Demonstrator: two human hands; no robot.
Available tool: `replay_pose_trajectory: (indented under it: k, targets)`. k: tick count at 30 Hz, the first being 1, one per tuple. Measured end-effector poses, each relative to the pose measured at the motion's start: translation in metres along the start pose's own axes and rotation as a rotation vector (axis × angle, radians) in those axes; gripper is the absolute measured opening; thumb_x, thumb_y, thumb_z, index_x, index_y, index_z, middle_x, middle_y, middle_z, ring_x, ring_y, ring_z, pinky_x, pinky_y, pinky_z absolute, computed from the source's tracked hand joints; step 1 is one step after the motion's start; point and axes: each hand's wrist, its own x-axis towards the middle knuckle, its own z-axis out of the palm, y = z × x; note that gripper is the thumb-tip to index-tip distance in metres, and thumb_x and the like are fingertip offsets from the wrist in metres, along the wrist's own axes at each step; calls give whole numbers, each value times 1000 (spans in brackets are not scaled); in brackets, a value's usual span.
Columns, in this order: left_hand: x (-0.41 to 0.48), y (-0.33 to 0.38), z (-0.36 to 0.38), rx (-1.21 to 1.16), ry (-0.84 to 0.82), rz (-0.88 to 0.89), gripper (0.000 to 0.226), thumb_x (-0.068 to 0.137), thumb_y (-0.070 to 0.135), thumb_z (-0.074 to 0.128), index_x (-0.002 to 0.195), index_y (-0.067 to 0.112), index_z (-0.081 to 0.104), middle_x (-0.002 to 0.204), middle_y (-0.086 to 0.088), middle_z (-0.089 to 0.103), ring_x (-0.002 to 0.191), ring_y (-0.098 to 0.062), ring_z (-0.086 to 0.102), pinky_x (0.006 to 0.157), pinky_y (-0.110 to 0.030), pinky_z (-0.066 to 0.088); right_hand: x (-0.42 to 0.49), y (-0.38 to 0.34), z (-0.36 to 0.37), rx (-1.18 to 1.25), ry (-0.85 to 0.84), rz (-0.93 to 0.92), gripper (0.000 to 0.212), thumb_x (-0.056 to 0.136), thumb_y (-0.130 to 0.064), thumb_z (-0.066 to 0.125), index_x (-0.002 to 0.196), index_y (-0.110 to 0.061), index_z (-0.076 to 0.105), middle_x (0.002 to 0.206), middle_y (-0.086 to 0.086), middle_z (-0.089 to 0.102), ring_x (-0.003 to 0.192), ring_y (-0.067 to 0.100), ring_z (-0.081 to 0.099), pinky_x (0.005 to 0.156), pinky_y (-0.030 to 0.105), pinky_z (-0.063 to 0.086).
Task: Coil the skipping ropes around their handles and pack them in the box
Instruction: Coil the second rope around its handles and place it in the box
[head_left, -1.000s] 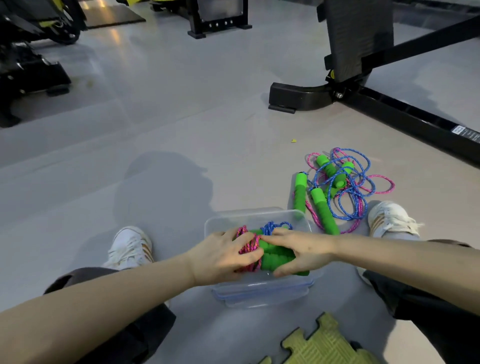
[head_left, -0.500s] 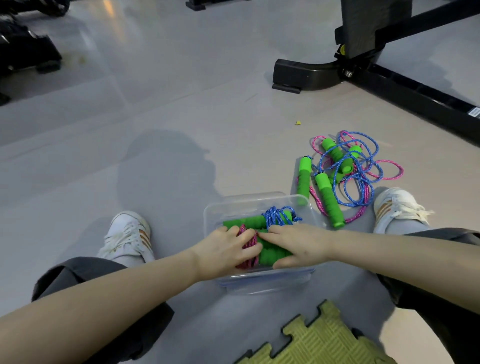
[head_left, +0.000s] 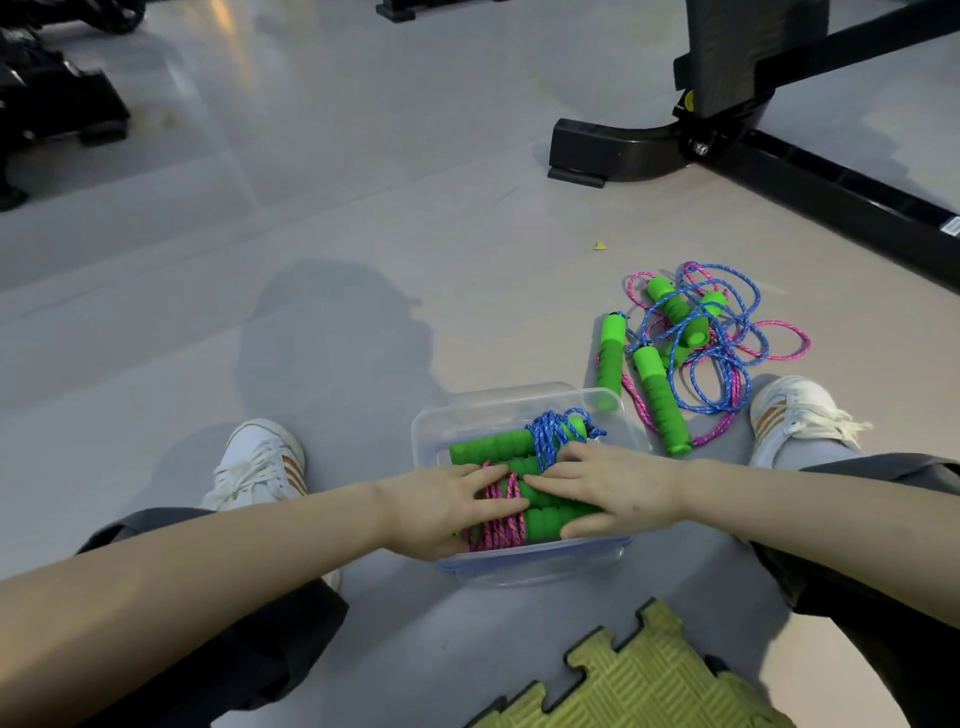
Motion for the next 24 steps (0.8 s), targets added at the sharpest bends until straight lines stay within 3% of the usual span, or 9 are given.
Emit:
replay_pose_trajectory:
  k: [4, 8, 13, 18, 24]
  targets:
    - [2, 0, -4, -82, -31, -13, 71, 95, 25, 53, 152, 30, 12, 158, -15, 9, 144, -27, 17, 117, -30, 16, 5, 8, -5, -27, 9, -41, 50, 100, -39, 30, 146, -19, 30, 132, 2, 50, 114, 24, 38, 101, 36, 33]
    - [2, 2, -8, -40, -10, -6, 68, 94, 28, 54, 151, 28, 18, 156, -15, 17, 142, -28, 16, 116, -30, 11, 20, 13, -19, -85, 81, -17, 38, 97, -19, 38, 134, -19, 49, 130, 9, 45, 117, 26, 42, 96, 37, 35]
    - [6, -1, -9, -63, -12, 5, 69, 92, 29, 57, 151, 26, 21, 154, -17, 21, 144, -30, 14, 117, -32, 9, 32, 23, -16, -278, 65, -84, 43, 94, -24, 47, 136, -22, 45, 132, 9, 48, 119, 35, 43, 101, 43, 37]
    - [7, 3, -14, -200, -9, -8, 59, 96, 33, 52, 149, 20, 30, 152, -15, 29, 140, -25, 24, 115, -28, 17, 41, 27, -19, -338, -59, -43, 55, 96, -41, 41, 146, -21, 29, 145, 4, 34, 127, 28, 35, 98, 39, 41]
    - [13, 6, -15, -248, 4, -117, 54, 99, 40, 44, 146, 12, 36, 146, -6, 40, 132, -21, 36, 108, -28, 26, 44, 18, -8, -320, 0, 74, 53, 93, -43, 44, 141, -22, 38, 136, 8, 43, 121, 28, 40, 90, 38, 40]
